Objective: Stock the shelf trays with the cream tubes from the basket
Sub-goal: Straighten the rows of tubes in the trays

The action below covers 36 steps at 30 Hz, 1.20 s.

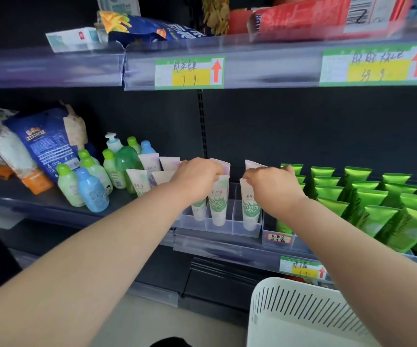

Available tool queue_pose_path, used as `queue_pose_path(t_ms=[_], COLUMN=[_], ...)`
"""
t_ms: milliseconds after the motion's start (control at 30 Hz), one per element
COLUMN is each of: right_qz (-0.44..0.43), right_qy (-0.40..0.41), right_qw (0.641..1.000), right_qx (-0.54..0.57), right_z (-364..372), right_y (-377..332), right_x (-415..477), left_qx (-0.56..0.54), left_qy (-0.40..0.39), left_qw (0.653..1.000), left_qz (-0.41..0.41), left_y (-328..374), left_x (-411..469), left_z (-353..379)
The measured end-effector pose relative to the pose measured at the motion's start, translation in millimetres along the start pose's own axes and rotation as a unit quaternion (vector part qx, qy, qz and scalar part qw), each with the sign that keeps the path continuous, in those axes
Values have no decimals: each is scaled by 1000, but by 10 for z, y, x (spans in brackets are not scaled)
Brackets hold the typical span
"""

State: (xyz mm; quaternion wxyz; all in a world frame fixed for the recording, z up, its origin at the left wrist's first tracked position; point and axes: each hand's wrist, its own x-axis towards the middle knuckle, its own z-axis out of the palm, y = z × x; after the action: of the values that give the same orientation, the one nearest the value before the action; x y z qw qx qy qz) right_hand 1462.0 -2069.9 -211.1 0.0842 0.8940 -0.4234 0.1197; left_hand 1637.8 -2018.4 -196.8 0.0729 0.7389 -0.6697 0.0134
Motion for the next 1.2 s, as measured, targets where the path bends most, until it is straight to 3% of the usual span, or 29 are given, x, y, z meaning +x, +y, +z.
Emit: queue_pose_path(t_ms=[200,267,367,500,633,800,1200], right_qz=[-7,-9,-23,-46,-65,-64,-51], right_qy=[2,-9,12,39,14,-40,-30], right_qw=[1000,1000,998,992,989,994,996], right_qx=[1,25,54,114,136,84,74], right_z=[13,-7,-50,-112,-100,35,91], right_y=[-36,-75,-147,-340,-644,-890,-1019], right_x=[-12,-12,0,102,295,515,609], left_qx=[3,-44,-137,-116,-56,27,4], left_qy=[22,36,98,151,101,18,2], left_qw=[1000,998,986,981,991,998,999], left_qz=[21,24,5,-27,-70,-53,-48], left_y=[-42,-62,-148,-434,-797,-1012,-1170], left_x=[-35,-73,-148,-217,-237,-227,-93], left_z=[18,-23,-105,-207,-304,-254,-52])
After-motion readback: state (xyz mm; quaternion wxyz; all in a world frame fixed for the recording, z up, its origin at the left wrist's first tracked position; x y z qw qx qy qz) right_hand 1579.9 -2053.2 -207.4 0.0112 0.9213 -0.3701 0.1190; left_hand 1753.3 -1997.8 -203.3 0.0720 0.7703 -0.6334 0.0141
